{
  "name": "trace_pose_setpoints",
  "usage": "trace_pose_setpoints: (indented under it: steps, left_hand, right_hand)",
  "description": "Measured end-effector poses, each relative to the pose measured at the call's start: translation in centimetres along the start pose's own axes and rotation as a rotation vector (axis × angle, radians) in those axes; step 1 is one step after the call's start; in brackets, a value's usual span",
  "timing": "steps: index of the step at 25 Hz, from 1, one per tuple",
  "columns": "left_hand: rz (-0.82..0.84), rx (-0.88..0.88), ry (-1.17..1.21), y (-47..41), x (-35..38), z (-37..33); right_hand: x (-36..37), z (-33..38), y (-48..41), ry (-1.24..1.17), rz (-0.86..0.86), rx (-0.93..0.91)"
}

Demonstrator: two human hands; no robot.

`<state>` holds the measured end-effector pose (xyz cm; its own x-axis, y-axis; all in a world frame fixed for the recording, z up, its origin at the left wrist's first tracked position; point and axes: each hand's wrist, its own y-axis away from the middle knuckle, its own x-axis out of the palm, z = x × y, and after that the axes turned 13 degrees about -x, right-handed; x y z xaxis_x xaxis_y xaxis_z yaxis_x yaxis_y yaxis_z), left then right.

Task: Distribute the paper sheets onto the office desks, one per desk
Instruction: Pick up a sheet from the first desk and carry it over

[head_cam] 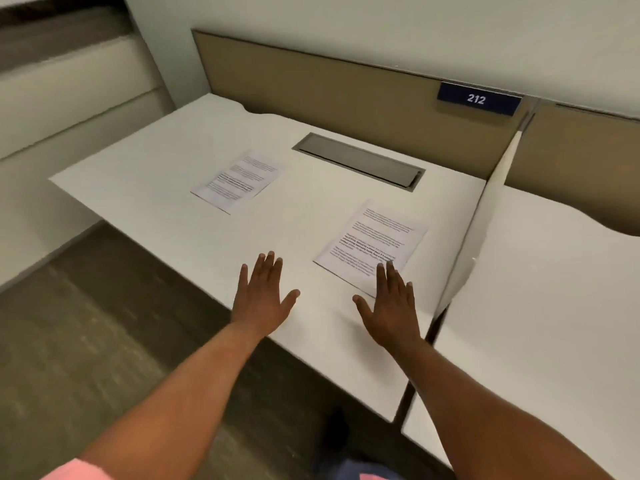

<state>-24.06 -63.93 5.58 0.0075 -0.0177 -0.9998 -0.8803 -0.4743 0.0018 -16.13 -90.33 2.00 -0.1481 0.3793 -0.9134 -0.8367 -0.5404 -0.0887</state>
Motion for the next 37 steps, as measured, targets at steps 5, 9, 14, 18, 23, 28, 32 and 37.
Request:
trace_pose_setpoints:
  steps: [5, 9, 14, 18, 23, 28, 32, 37]
  left_hand:
    - [0.073, 0.105, 0.076, -9.2, 1.9, -4.1]
    - [0.139, 0.182, 0.081, -14.5, 3.0, -6.9]
    - [0.211, 0.283, 0.068, -19.7, 4.8, -10.1]
    - [0.286, 0.384, 0.035, -21.1, 6.1, -11.2]
    - [0.306, 0.428, 0.077, -21.6, 6.9, -10.1]
    - [0.306, 0.436, 0.128, -22.4, 7.1, -9.7]
    - [0.313, 0.354, 0.266, -23.9, 6.6, -9.7]
    - [0.477, 0.119, 0.467, -26.2, 4.9, -10.8]
  right_hand:
    - [1.0, -3.9, -5.7, -0.045, -0.05, 0.18]
    - [1.3, -5.7, -8.3, -0.089, -0.042, 0.296]
    - [1.7, -6.7, -10.7, -0.166, -0.084, 0.488]
    - [1.6, -6.6, -12.6, -0.252, -0.179, 0.613]
    - [1.5, -5.0, -15.1, -0.41, -0.421, 0.837]
    - [1.3, -4.5, -16.1, -0.443, -0.539, 0.924]
    - [0.9, -4.4, -16.3, -0.421, -0.606, 0.918]
    - [-0.1, -3.7, -15.5, -0.467, -0.699, 0.826]
